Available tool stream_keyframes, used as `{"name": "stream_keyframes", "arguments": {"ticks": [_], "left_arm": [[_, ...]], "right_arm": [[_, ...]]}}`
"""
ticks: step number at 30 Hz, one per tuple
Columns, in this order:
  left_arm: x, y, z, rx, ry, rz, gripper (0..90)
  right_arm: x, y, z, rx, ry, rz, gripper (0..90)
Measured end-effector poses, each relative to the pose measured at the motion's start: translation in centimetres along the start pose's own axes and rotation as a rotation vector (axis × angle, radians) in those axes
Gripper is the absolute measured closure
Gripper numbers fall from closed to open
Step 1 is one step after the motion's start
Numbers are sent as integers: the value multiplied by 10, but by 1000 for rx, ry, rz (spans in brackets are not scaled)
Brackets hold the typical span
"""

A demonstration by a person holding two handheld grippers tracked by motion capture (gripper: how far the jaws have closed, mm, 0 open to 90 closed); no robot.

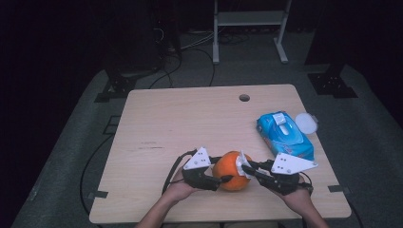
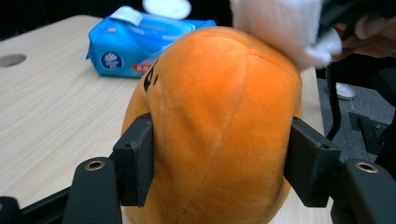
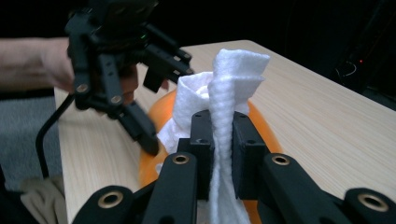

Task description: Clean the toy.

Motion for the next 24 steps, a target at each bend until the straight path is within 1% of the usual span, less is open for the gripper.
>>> {"name": "stream_keyframes", "arguments": {"ticks": [1, 3, 5, 6, 8, 9, 11, 12, 13, 14, 15, 16, 18, 19, 21, 22, 24], "left_arm": [[1, -2, 0, 4, 1, -7, 347], [3, -4, 1, 9, 2, -29, 347], [5, -5, 1, -3, 6, -53, 345], [7, -5, 1, -7, 12, -61, 343], [9, -6, 1, -11, 24, -79, 340], [11, -6, 2, -15, 34, -86, 338], [13, -6, 3, -24, 49, -110, 331], [14, -6, 4, -27, 55, -127, 326], [14, -7, 4, -22, 55, -128, 320], [14, -8, 5, -21, 57, -126, 308], [13, -8, 5, -20, 55, -122, 292], [12, -8, 5, -23, 49, -123, 273], [10, -8, 6, -22, 36, -102, 231], [9, -8, 7, -15, 36, -89, 230], [9, -9, 8, -14, 38, -79, 231], [10, -9, 9, -17, 42, -84, 233], [11, -9, 10, -18, 61, -89, 246]], "right_arm": [[0, -2, 2, 10, -6, -11, 798], [-4, -9, 5, 36, -27, -18, 798], [-15, -22, 8, 84, -73, -33, 798], [-19, -26, 9, 92, -80, -12, 798], [-22, -29, 8, 104, -93, -8, 798], [-21, -27, 8, 97, -89, -4, 798], [-13, -22, 8, 82, -63, -7, 798], [-6, -17, 10, 70, -42, -19, 798], [0, -15, 11, 69, -32, -36, 798], [2, -14, 13, 74, -38, -58, 798], [3, -14, 14, 82, -48, -72, 798], [1, -15, 15, 84, -48, -70, 798], [-7, -18, 14, 83, -56, -43, 798], [-12, -20, 13, 87, -70, -34, 798], [-19, -23, 12, 90, -92, -6, 798], [-20, -24, 11, 91, -90, 8, 798], [-18, -23, 12, 87, -92, 7, 799]]}}
Point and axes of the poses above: each handheld gripper's, and its own axes: z roughly forward along the jaws, y roughly out of its top, x roughly to its left, the point moved 10 cm from there along z, roughly forward along the jaws, and after that the axes turned 6 degrees about -y, right-handed, at the moved point
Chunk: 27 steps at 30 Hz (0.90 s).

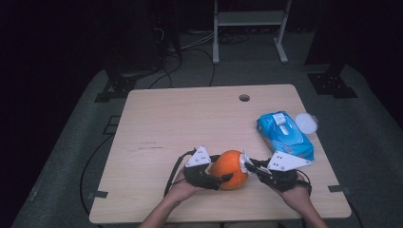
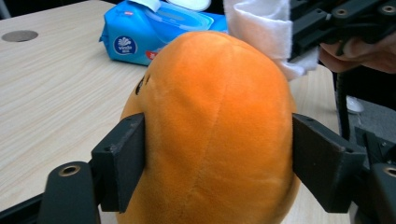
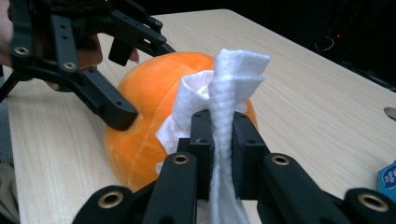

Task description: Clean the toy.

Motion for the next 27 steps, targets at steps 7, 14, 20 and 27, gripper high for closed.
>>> {"name": "stream_keyframes", "arguments": {"ticks": [7, 14, 20, 27], "left_arm": [[1, -1, 1, -2, 34, -19, 248], [-6, -3, 4, 27, 0, 71, 213], [2, -4, 2, 17, 37, 45, 292], [7, -5, -1, -2, 33, 13, 306]], "right_arm": [[25, 10, 4, -12, 47, -75, 799], [-3, -1, 2, -1, -15, -9, 800], [11, 4, 1, -5, 6, -44, 799], [12, 0, 4, 21, 19, -70, 799]]}}
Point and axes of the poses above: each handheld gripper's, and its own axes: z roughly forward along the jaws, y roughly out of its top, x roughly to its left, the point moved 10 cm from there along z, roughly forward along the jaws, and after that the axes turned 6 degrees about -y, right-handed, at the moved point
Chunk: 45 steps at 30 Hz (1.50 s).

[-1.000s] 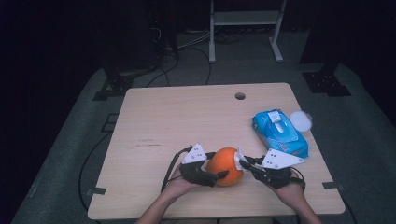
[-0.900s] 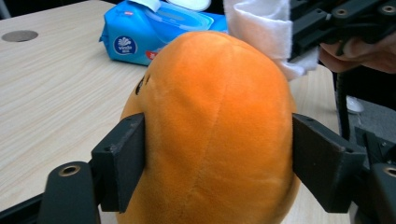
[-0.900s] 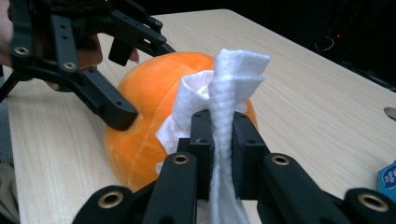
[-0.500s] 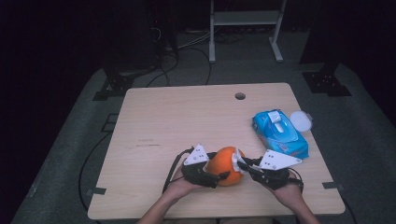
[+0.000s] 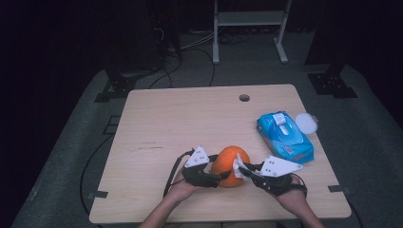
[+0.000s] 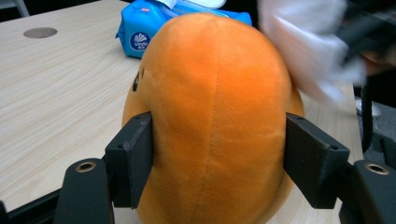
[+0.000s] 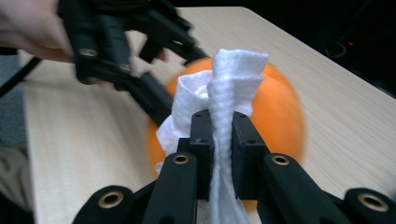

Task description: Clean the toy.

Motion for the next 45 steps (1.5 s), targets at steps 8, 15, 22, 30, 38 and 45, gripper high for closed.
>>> {"name": "stream_keyframes", "arguments": {"ticks": [8, 15, 22, 30, 38, 45], "left_arm": [[-23, -4, 11, 59, -46, 138, 257], [-26, -6, 13, 69, -33, 165, 261], [-25, -6, 10, 67, -59, 171, 261], [-18, -5, 12, 91, -48, 135, 146], [-32, -9, 14, 115, -44, 253, 291], [-33, -10, 15, 105, -58, 252, 302]], "right_arm": [[-32, -15, -4, 30, -74, 90, 798], [-9, 3, -8, -19, -36, 46, 799], [-4, 9, -6, -27, -31, 8, 798], [-12, 0, -10, -4, -28, 36, 799], [26, 13, -5, 14, 14, -111, 800], [-23, -2, -16, 18, -84, 16, 800]]}}
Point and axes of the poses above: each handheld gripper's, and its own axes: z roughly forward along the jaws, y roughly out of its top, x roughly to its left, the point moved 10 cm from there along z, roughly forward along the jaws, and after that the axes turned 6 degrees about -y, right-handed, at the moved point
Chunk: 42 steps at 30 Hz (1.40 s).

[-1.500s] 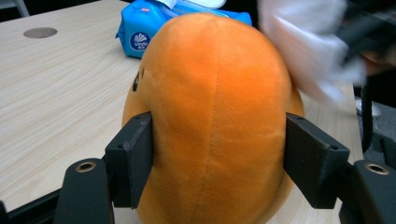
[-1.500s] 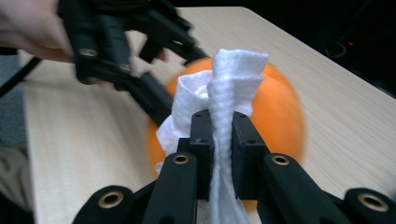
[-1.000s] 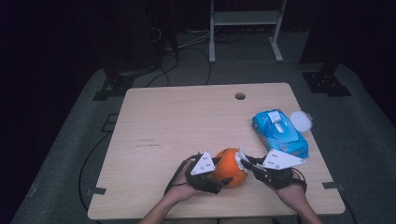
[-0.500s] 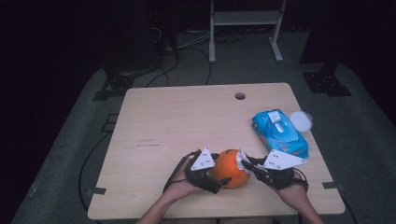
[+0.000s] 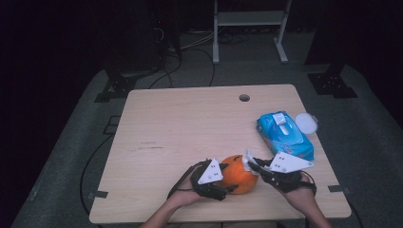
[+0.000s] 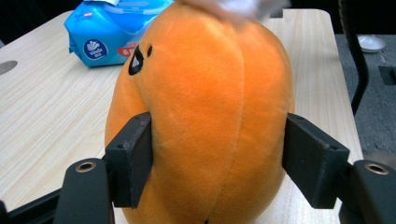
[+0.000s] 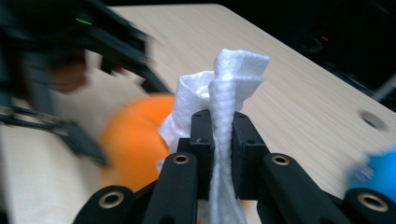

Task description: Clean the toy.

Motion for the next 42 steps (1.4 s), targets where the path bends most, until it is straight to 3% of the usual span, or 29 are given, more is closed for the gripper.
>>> {"name": "stream_keyframes", "arguments": {"ticks": [2, 3, 8, 10, 12, 13, 16, 22, 25, 29, 32, 36, 42], "left_arm": [[0, -1, 0, -7, -4, -10, 296], [0, -1, 0, -2, -8, -5, 292], [-7, -2, 4, 25, -6, 56, 277], [-10, -2, 6, 35, -6, 82, 277], [-11, -3, 5, 46, 1, 101, 277], [-11, -3, 5, 42, 1, 99, 282], [-10, -2, 5, 32, 4, 99, 293], [-12, -1, 8, 28, -7, 103, 293], [-12, -2, 9, 37, -4, 107, 285], [-12, -3, 8, 35, 4, 109, 286], [-9, -2, 7, 25, 7, 91, 312], [-4, -2, 5, -2, -1, 45, 318], [10, -3, -1, -61, -11, -88, 317]], "right_arm": [[-13, -11, -1, 23, -19, 29, 801], [-13, -14, -1, 20, 2, 55, 800], [12, 2, -4, -26, 117, 57, 800], [24, 7, -1, -27, 154, 27, 800], [30, 8, 3, -15, 144, -10, 800], [29, 8, 4, -14, 139, -6, 800], [14, 5, 5, -10, 111, 37, 800], [-13, -15, 5, 42, 35, 71, 801], [-7, -13, 4, 35, 49, 65, 801], [14, 2, 2, -3, 101, 30, 801], [19, 8, 1, -21, 111, 13, 800], [7, 1, 0, -9, 91, 39, 800], [-8, -12, -3, 14, 55, 68, 800]]}}
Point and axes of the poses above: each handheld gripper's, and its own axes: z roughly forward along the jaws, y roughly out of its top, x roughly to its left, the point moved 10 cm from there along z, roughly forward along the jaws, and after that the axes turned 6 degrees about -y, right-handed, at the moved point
